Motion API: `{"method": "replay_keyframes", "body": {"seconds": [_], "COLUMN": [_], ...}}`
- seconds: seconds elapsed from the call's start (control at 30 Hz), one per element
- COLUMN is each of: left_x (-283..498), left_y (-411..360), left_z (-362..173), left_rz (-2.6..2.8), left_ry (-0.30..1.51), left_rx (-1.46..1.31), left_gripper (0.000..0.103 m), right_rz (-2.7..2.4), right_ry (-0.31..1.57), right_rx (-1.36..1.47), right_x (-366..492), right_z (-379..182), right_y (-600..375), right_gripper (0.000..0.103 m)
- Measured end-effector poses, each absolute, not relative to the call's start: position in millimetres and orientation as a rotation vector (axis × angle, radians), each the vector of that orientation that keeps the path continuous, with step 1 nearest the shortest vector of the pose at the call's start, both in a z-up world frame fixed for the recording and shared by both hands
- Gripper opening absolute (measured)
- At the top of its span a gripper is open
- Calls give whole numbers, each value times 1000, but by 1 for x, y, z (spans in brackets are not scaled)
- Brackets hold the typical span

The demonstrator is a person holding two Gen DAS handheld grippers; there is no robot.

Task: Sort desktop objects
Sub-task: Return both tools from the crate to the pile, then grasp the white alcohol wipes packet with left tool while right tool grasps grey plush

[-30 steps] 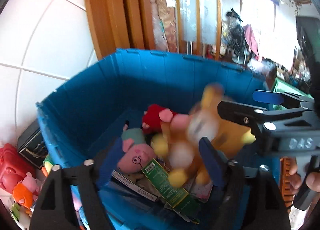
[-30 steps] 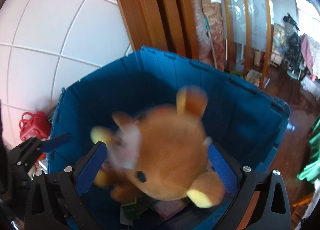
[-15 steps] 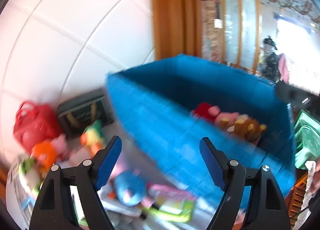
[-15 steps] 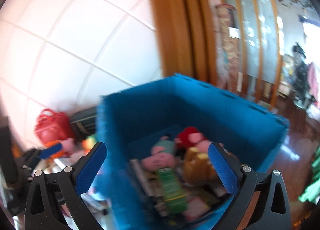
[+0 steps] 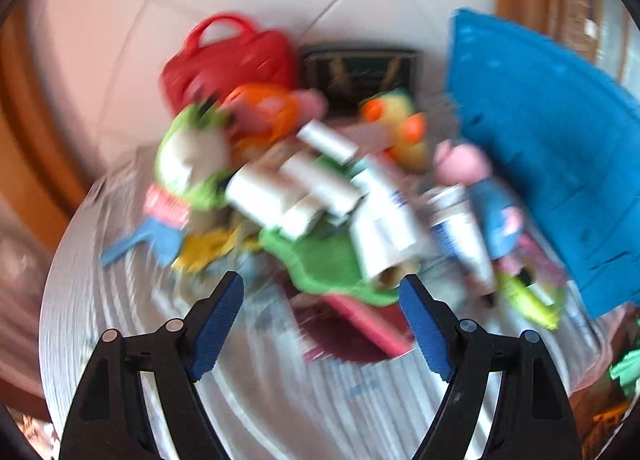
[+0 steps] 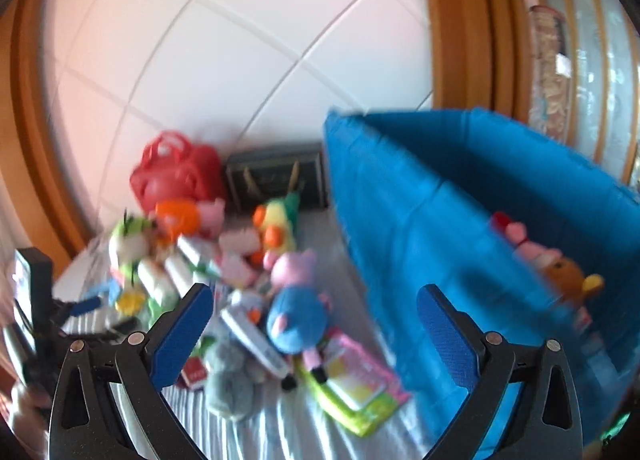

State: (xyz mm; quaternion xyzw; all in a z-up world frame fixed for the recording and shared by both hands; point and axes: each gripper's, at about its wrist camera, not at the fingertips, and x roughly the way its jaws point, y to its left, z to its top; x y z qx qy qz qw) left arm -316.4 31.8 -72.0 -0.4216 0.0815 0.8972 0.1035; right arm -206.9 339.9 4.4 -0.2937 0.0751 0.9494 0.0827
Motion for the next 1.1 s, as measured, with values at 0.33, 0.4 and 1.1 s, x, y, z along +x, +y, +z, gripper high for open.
{"method": "replay_keyframes", "body": {"seconds": [0.33, 0.4, 1.1], "left_x": [-344, -346, -346], "left_y": [-183, -217, -193], "left_z": [-157, -170, -229], "left_rz": [2899, 2919, 2782], "left_ry": [-83, -185, -197], "left_rx": [-1774, -1868, -1939], "left_gripper": [80, 80, 35], "right_rz": [2711, 2691, 2627], "right_ry": [154, 133, 330], "right_rx": [-1155, -1221, -1679], "right_x": [-237, -245, -314], "right_z": [-87, -106, -205], "right_y": [320, 317, 257], "right_gripper": [103, 103, 103]}}
